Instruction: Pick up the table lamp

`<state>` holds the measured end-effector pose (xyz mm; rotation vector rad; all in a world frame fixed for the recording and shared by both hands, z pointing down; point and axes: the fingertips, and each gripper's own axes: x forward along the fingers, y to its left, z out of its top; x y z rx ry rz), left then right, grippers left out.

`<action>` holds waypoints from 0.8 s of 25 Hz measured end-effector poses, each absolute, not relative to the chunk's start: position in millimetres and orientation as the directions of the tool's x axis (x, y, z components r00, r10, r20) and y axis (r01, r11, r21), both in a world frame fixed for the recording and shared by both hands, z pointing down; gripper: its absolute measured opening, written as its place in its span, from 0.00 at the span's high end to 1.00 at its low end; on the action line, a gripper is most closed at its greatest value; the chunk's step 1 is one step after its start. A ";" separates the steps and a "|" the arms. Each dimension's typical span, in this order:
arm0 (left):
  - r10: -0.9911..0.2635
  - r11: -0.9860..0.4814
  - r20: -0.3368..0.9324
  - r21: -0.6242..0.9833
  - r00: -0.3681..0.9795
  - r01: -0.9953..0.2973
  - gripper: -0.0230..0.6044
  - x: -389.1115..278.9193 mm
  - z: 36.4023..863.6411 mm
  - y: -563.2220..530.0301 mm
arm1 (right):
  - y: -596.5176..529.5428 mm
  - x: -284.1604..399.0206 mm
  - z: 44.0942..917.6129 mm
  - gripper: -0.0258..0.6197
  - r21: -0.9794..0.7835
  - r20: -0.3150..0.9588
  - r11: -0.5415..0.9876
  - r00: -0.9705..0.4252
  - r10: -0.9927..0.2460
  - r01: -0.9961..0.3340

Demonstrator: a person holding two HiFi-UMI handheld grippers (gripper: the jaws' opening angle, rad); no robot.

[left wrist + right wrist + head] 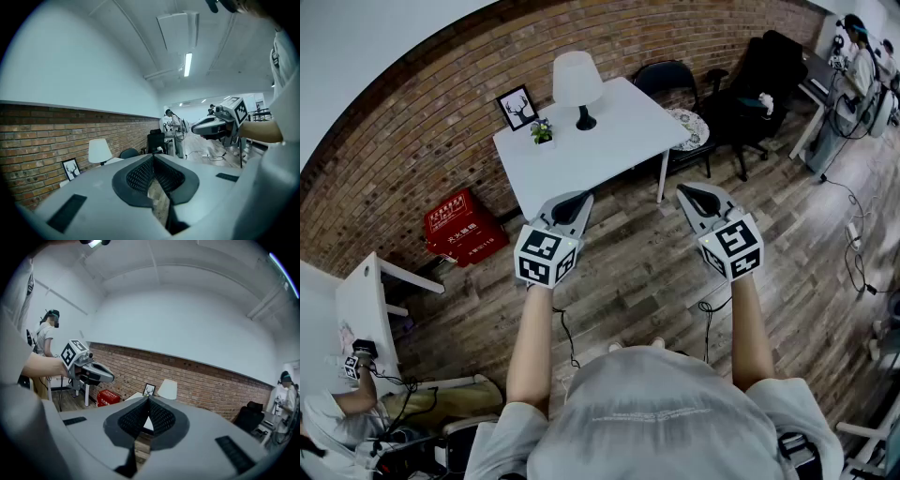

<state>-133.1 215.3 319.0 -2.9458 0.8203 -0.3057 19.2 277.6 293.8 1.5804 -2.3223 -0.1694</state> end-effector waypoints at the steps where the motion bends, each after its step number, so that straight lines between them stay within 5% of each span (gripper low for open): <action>1: -0.516 -0.856 0.175 -0.119 0.838 -0.503 0.94 -130.8 319.0 216.0 | 277.7 21.1 292.9 0.96 0.278 0.198 0.379 -0.333 -0.922 -0.883; 20: -0.560 -0.828 0.196 -0.159 0.805 -0.537 0.94 -80.5 322.4 229.5 | 282.9 80.4 295.9 0.96 0.249 0.167 0.430 -0.399 -0.902 -0.868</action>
